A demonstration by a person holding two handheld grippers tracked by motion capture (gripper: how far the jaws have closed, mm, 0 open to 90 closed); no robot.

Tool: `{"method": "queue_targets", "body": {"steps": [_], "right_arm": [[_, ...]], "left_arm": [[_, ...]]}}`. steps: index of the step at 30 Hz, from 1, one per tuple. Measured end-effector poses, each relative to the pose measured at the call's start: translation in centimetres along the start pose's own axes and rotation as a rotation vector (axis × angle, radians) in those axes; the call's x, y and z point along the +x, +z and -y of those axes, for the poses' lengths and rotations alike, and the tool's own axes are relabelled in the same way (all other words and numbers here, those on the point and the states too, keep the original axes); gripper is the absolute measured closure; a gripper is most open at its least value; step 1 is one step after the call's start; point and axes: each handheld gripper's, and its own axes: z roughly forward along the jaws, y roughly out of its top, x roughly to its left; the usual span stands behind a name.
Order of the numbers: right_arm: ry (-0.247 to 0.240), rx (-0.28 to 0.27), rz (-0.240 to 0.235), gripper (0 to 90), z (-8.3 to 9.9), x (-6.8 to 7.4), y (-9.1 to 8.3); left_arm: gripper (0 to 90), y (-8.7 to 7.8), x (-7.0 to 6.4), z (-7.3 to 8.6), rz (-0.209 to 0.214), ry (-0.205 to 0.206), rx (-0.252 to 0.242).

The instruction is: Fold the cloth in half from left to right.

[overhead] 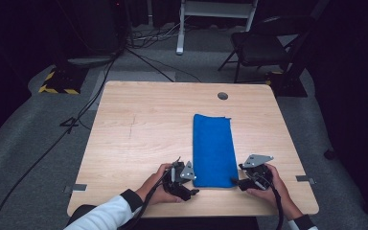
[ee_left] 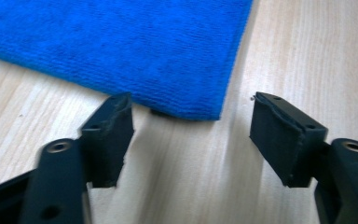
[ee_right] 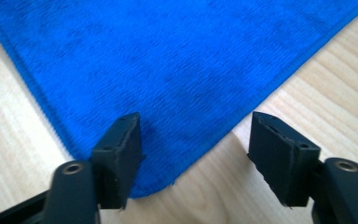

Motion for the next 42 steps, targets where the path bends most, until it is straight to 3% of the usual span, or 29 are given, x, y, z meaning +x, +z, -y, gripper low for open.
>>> {"method": "queue_targets", "body": {"steps": [5,9,18,23,26,28,31,35,39,42], "right_arm": [[0.007,-0.009,-0.014,32.3,0.5,0.2,-0.2],[0.009,-0.019,-0.014,32.3,0.6,0.3,-0.1],[-0.006,-0.024,-0.033,30.9,0.2,1.0,0.2],[-0.022,-0.022,-0.032,31.2,0.0,1.7,0.3],[-0.028,-0.021,-0.029,31.0,-0.1,1.8,0.3],[-0.026,-0.026,-0.034,31.3,-0.1,1.6,0.3],[0.007,-0.048,-0.035,31.9,-0.3,1.1,0.0],[0.022,-0.071,-0.012,32.1,-0.7,0.0,0.0],[0.048,-0.089,0.012,32.4,-1.3,-1.5,0.2],[0.066,-0.101,0.035,32.6,-2.0,-2.9,0.5]], "left_arm": [[66.3,0.0,0.1,-0.1,0.025,0.038,0.003],[81.8,-0.3,0.0,0.1,0.053,0.064,0.01],[83.9,-1.3,-0.9,1.3,0.059,0.064,0.022],[83.3,-2.0,-1.4,2.1,0.063,0.04,0.022],[76.5,-2.3,-1.5,2.5,0.061,0.018,0.016],[66.5,-2.5,-1.3,2.6,0.044,0.006,-0.012],[54.7,-2.9,-0.4,2.5,0.036,-0.037,-0.048],[28.6,-2.9,1.3,2.4,-0.032,-0.087,-0.061],[20.4,-3.2,3.3,2.0,-0.066,-0.131,-0.114],[18.0,-3.0,4.8,1.2,-0.075,-0.155,-0.126]]}}
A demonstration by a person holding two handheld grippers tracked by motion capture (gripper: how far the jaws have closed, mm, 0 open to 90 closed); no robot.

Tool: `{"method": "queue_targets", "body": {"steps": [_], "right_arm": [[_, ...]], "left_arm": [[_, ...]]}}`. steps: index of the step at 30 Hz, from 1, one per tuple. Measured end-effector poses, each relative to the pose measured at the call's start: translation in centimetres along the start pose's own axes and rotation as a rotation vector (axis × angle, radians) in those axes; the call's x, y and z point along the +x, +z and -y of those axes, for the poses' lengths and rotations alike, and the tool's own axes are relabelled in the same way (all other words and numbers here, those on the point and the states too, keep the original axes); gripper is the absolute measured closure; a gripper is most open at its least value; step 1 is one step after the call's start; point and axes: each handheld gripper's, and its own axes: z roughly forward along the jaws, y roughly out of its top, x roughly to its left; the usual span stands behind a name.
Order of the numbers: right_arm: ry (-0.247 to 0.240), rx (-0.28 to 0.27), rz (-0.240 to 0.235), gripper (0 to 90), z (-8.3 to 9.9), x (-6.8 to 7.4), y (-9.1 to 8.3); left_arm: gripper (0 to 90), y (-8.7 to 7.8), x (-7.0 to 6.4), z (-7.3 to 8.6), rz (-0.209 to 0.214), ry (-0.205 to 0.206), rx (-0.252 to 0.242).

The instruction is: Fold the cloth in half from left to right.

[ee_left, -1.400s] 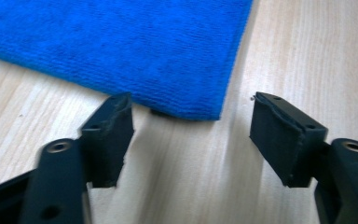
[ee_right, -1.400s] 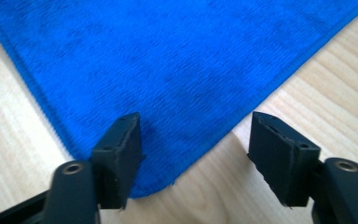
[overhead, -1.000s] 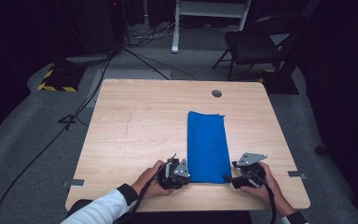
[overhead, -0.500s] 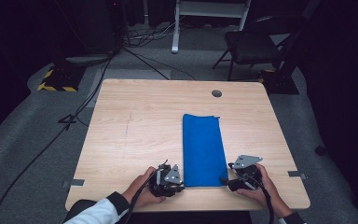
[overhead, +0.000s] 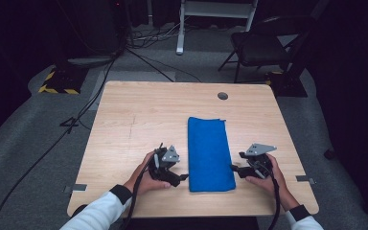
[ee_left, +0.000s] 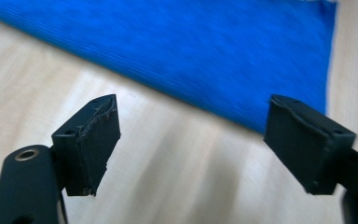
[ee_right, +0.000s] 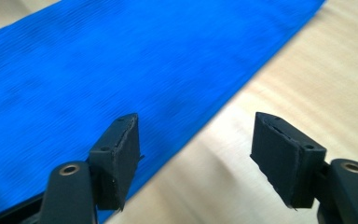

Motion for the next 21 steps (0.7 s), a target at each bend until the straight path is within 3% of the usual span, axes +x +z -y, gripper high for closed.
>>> {"method": "queue_targets", "body": {"steps": [5,12,15,21], "right_arm": [[0.034,-0.02,0.02,32.9,-1.4,-2.0,1.0],[0.087,-0.011,0.074,37.4,-3.7,-4.1,2.8],[0.07,0.003,0.104,38.2,-4.4,-4.7,3.8],[0.092,-0.017,0.117,39.9,-5.9,-6.4,5.6]], "left_arm": [[18.9,0.6,1.7,-1.6,-0.037,0.005,-0.007],[19.4,2.2,4.4,-3.9,-0.051,-0.029,-0.018],[19.4,3.3,5.9,-4.6,-0.083,-0.043,-0.012],[19.6,5.7,9.4,-5.8,-0.108,-0.164,-0.01]]}}
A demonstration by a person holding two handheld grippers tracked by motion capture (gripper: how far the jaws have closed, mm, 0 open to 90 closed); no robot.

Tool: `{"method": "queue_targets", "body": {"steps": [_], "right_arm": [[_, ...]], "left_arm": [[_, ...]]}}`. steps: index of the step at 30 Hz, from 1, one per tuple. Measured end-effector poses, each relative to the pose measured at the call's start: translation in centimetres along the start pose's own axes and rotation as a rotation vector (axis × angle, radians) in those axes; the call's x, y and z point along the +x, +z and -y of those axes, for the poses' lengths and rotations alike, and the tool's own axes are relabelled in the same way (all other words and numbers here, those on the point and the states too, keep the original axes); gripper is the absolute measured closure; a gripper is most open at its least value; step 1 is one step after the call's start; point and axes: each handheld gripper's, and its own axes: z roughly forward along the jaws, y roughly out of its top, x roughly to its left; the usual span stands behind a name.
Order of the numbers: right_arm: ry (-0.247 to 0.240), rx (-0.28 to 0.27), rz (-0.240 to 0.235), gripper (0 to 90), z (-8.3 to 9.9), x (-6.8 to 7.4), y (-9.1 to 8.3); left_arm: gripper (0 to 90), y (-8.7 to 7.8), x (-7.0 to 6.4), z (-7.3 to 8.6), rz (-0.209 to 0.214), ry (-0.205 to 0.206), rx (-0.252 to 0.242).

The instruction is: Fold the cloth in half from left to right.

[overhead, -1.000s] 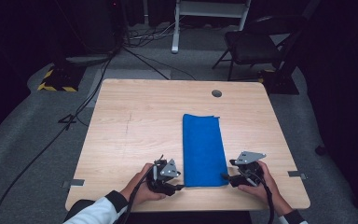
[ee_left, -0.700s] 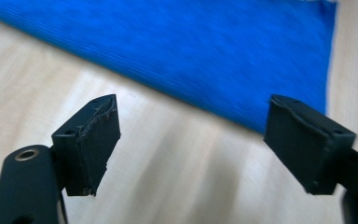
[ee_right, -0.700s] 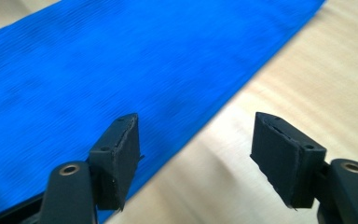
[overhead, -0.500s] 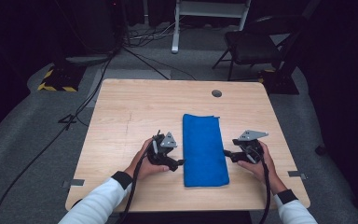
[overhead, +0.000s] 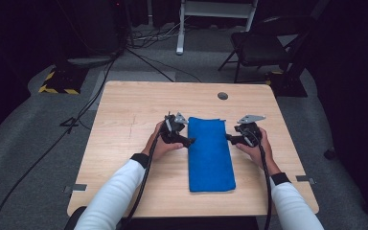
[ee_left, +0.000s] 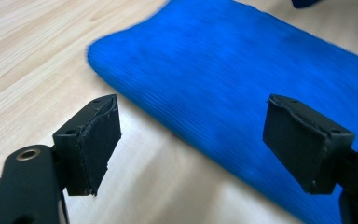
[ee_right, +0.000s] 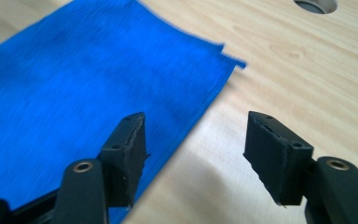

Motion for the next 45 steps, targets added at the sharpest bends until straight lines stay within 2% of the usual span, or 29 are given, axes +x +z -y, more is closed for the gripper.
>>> {"method": "queue_targets", "body": {"steps": [2,4,6,9,12,14,19,20,22,24,27,33,34,37,38,42,45], "right_arm": [[0.001,0.017,0.014,39.0,-0.7,-0.4,0.9],[-0.005,0.028,0.03,38.8,-1.5,-0.7,1.7],[0.024,0.028,0.016,38.3,-2.2,-1.1,2.4],[0.03,0.03,0.025,38.1,-3.0,-1.3,3.4],[0.018,0.06,0.027,37.9,-3.6,-1.0,4.6],[0.029,0.071,0.033,38.2,-3.8,-1.1,5.3],[0.062,0.085,0.029,36.7,-3.4,-1.6,6.2],[0.077,0.083,0.029,36.1,-3.2,-1.7,6.3],[0.094,0.074,0.02,35.3,-3.0,-2.0,6.3],[0.093,0.073,0.018,34.6,-3.0,-2.1,6.4],[0.101,0.072,0.011,35.1,-3.2,-1.9,6.7],[0.062,0.089,-0.032,37.6,-4.1,-0.9,7.3],[0.055,0.092,-0.044,40.4,-4.3,-0.7,7.4],[0.033,0.103,-0.069,55.9,-4.7,-0.1,7.5],[0.03,0.102,-0.074,60.9,-4.8,0.0,7.5],[0.033,0.096,-0.104,79.3,-4.9,0.4,7.6],[0.021,0.097,-0.111,86.3,-5.0,0.6,7.6]], "left_arm": [[20.1,1.0,0.6,-0.7,-0.045,-0.018,0.021],[21.1,1.8,0.9,-1.3,-0.07,-0.031,0.031],[21.9,2.5,1.2,-1.7,-0.099,-0.045,0.035],[22.3,3.5,1.8,-1.9,-0.105,-0.079,0.053],[21.4,4.0,2.4,-2.0,-0.117,-0.102,0.063],[21.4,4.3,2.8,-2.1,-0.126,-0.116,0.072],[21.0,4.7,3.1,-2.4,-0.128,-0.129,0.079],[20.6,4.8,3.2,-2.3,-0.127,-0.122,0.093],[20.3,5.0,3.2,-2.4,-0.13,-0.134,0.081],[21.3,5.1,3.2,-2.5,-0.13,-0.127,0.081],[29.6,5.2,2.9,-2.7,-0.151,-0.105,0.088],[52.9,4.9,2.8,-2.9,-0.121,-0.082,0.096],[57.7,4.8,2.9,-2.9,-0.108,-0.074,0.102],[66.0,4.6,3.2,-2.8,-0.08,-0.061,0.105],[71.2,4.6,3.3,-2.8,-0.071,-0.058,0.107],[80.2,4.6,3.4,-2.8,-0.058,-0.053,0.102],[83.5,4.7,3.4,-3.0,-0.067,-0.041,0.101]]}}
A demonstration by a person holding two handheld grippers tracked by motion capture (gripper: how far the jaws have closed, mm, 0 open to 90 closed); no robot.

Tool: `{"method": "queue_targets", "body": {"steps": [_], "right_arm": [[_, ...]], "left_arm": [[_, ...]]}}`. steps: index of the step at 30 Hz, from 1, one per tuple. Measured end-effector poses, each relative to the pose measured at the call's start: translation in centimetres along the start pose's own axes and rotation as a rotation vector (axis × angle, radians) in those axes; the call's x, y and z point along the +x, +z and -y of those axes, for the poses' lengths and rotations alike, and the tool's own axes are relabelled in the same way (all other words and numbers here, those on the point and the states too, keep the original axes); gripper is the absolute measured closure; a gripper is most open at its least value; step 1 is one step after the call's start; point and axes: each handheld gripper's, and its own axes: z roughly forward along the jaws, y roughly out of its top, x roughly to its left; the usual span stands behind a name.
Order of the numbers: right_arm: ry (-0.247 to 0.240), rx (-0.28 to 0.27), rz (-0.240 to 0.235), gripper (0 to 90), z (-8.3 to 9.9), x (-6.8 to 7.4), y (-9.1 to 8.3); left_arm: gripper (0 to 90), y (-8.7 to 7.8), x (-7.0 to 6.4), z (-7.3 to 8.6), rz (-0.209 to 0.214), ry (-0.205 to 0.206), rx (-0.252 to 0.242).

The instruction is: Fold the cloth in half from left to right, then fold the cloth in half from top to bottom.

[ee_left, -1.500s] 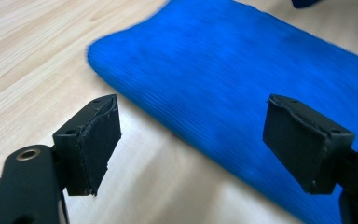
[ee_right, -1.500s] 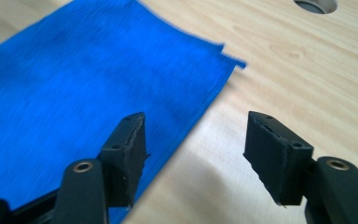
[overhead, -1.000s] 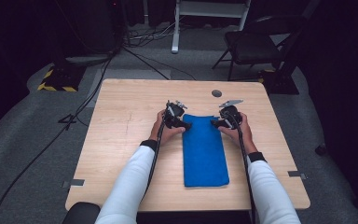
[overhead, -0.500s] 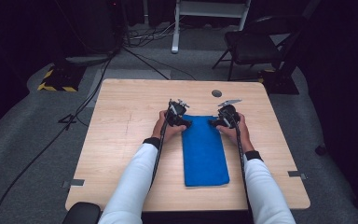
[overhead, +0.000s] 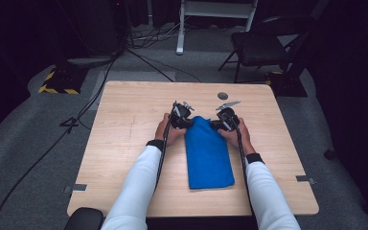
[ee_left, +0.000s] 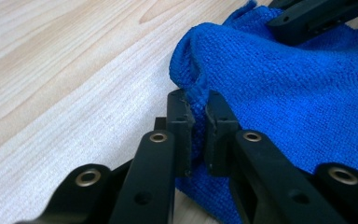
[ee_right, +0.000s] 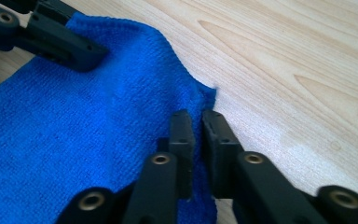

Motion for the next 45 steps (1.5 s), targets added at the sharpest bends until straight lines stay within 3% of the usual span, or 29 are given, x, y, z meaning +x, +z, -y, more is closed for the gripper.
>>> {"method": "queue_targets", "body": {"steps": [6,10,15,30,41,45], "right_arm": [[0.002,-0.02,0.046,87.8,-0.1,-0.2,-0.2],[0.014,-0.07,0.058,88.0,-0.2,-0.7,-0.9],[-0.02,-0.095,0.089,88.1,-0.7,-0.6,-1.5],[-0.051,-0.158,0.117,88.2,-2.4,-0.2,-3.3],[-0.096,-0.161,0.146,88.2,-3.6,0.2,-3.0],[-0.087,-0.183,0.145,88.2,-3.9,0.1,-3.4]], "left_arm": [[84.0,0.2,0.3,-0.5,-0.026,0.004,0.001],[84.2,0.0,0.6,-1.0,-0.036,0.0,-0.011],[84.4,-0.3,0.4,-1.9,-0.081,0.027,-0.008],[84.8,-2.0,0.4,-3.5,-0.12,0.057,-0.038],[84.8,-2.2,0.8,-4.0,-0.151,0.037,-0.053],[84.8,-2.5,1.1,-4.3,-0.156,0.036,-0.07]]}}
